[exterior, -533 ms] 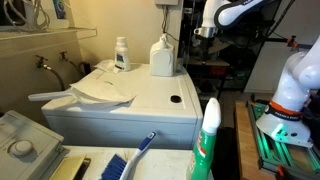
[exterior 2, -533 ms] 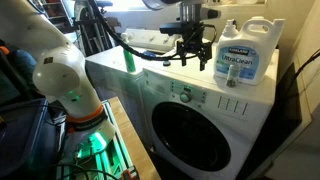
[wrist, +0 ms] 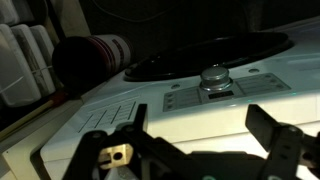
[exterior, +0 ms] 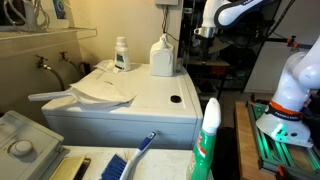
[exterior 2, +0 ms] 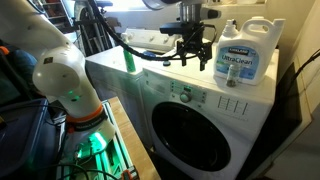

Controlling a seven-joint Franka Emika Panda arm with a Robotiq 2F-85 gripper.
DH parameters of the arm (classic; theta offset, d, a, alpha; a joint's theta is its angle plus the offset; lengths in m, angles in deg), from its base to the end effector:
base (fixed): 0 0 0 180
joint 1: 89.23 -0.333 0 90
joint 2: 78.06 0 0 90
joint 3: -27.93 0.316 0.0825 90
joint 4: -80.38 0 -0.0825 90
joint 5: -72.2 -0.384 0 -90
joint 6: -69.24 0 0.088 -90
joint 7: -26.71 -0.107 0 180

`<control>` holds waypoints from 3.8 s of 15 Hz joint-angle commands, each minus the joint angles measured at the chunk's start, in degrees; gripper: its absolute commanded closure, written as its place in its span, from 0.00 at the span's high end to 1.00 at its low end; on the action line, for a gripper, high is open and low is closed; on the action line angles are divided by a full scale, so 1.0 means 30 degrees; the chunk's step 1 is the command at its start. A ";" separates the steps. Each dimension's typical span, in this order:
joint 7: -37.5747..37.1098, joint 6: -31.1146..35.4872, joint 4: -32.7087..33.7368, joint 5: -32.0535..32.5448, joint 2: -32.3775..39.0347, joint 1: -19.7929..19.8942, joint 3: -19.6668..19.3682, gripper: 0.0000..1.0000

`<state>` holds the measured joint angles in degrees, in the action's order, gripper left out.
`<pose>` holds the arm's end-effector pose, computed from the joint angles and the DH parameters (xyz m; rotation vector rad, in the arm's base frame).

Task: Move the jar to the left side of the machine

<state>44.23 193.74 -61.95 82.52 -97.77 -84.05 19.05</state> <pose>0.4165 -0.1118 0.4152 3.0281 0.2556 0.0063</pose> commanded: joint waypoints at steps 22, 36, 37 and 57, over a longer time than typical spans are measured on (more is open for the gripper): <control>0.3885 0.5248 0.6769 -0.2314 0.6653 0.0186 -0.0306 1.00; 0.3411 0.4528 0.7804 -0.1108 0.9054 0.1108 -0.0280 1.00; 0.3466 0.4416 0.7913 -0.1077 0.9203 0.1140 -0.0263 1.00; 0.4254 0.2916 0.7436 -0.1081 0.7682 0.1336 0.0020 0.28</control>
<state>55.78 204.88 -37.18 78.00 -69.34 -81.51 18.72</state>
